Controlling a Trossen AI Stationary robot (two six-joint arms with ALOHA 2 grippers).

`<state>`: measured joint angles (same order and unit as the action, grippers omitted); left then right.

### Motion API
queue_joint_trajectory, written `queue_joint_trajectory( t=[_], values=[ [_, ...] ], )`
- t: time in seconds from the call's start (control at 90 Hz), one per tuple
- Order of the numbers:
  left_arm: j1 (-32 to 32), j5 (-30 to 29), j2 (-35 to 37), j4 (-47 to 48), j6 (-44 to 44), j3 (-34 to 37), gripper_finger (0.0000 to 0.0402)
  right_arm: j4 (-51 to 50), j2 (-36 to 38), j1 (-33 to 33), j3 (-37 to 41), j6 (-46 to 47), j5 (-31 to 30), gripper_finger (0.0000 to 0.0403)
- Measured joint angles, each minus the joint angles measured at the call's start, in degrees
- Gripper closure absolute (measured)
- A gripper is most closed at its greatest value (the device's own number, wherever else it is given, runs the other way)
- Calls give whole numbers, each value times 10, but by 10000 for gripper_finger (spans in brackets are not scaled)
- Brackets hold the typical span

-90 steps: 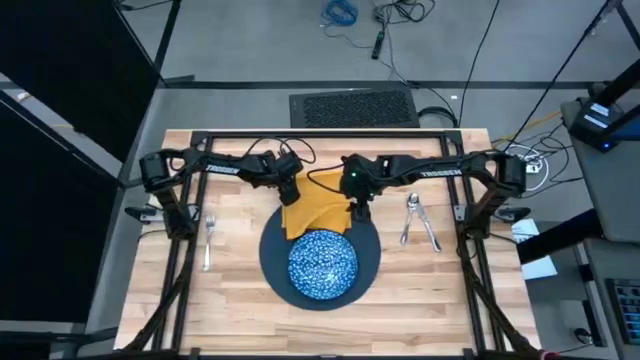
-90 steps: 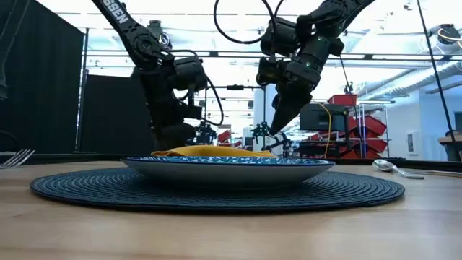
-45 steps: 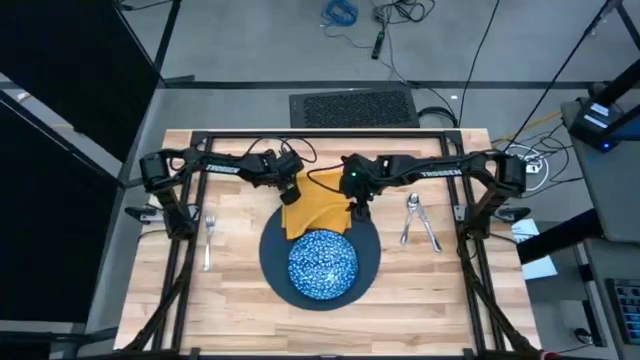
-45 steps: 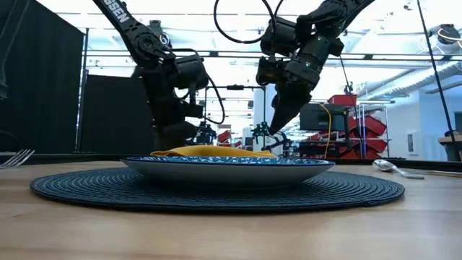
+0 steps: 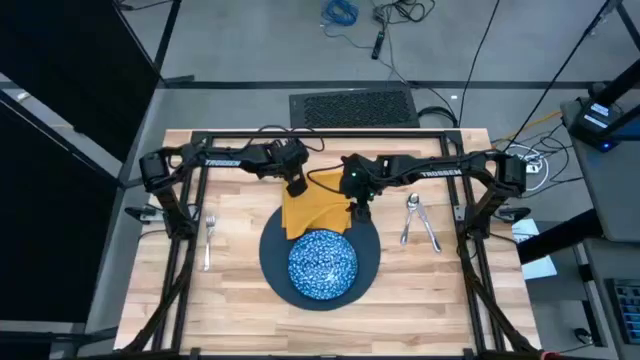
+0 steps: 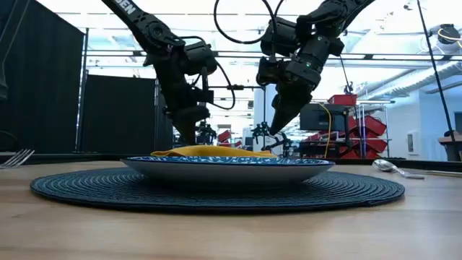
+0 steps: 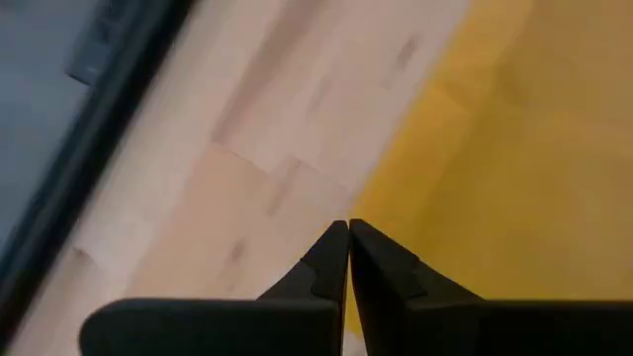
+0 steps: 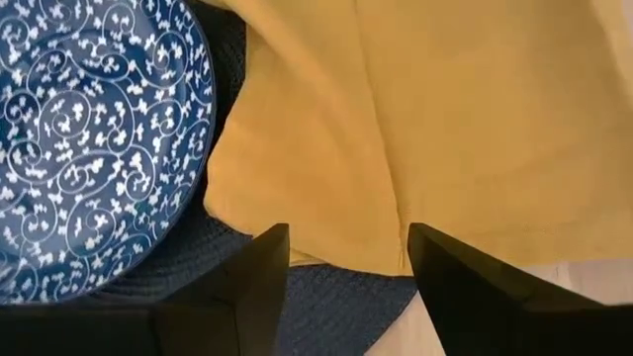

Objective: Set table place
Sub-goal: Fold the yellow table napkin

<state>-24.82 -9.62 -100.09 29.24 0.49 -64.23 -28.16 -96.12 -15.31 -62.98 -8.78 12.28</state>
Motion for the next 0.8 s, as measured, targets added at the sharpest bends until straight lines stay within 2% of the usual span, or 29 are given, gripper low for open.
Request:
queue_joint_trajectory(
  t=[0.089, 0.2, 0.344, 0.567, 0.8],
  values=[
    [-10, 35, 16, 26, -10, -1, 401, 3, 0, -9, 0, -8, 3, 204],
    [-22, 36, 62, 35, -17, 15, 401, 6, 0, -41, 0, -9, 41, 204],
    [-24, 37, 116, 5, -48, 50, 401, 33, 0, -89, 0, 0, 43, 204],
    [-10, 36, 211, -169, -100, 158, 401, 109, 0, -127, 0, 43, 43, 204],
    [-7, 34, 314, -374, -137, 290, 401, 141, -4, -99, -21, -23, 46, 207]
  ],
)
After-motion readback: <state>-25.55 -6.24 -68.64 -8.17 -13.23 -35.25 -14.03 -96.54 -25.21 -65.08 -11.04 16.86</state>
